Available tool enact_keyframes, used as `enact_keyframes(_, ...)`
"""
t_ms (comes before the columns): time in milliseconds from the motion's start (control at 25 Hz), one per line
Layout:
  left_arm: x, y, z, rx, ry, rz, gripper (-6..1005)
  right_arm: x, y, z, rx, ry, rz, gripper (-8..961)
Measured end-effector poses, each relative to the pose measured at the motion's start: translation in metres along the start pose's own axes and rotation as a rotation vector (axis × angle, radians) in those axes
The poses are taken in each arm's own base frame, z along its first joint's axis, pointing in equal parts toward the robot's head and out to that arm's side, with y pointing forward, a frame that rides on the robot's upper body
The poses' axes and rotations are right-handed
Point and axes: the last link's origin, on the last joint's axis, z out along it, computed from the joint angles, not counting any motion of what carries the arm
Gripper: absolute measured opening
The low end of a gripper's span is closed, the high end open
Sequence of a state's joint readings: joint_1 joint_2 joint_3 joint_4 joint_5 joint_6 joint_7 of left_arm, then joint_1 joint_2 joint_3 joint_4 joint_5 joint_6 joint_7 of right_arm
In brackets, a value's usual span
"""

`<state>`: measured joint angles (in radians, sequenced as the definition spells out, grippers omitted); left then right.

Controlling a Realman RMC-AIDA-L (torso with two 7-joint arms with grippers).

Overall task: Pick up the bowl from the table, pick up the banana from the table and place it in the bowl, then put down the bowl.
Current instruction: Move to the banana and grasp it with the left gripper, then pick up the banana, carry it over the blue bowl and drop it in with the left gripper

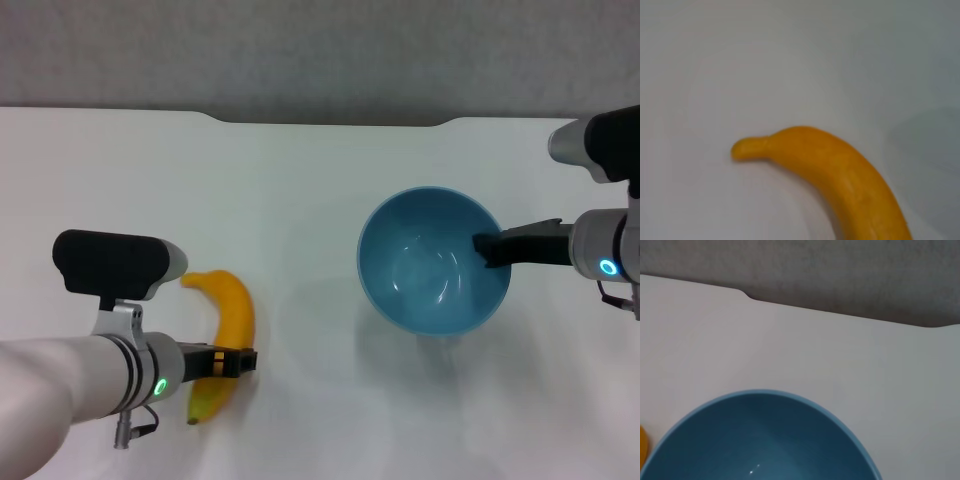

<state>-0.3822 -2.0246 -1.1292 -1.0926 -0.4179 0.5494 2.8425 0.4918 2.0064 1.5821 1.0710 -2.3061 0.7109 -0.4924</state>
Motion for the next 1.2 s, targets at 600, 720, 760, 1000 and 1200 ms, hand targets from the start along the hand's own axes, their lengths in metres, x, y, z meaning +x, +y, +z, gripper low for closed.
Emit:
enact_keyframes(600,0.006,-0.004,-0.005,0.014,0.01,0.01,497,0.017,-0.001,0.007,0.003,0.052,0.006,28)
enact_keyframes(720,0.016,-0.013,-0.018,0.041,0.063,0.005,498,0.018,0.0,0.009,0.001,0.062,0.001,28)
enact_keyframes(760,0.019,-0.016,-0.023,0.05,0.079,0.002,498,0.018,0.001,0.009,-0.001,0.062,-0.001,28)
enact_keyframes(1000,0.044,-0.019,-0.066,0.091,0.252,0.021,500,0.02,0.01,0.016,-0.021,0.077,-0.009,28)
enact_keyframes(1200,0.064,0.01,-0.082,0.026,0.334,0.078,501,0.013,0.033,0.027,-0.096,0.076,-0.01,28)
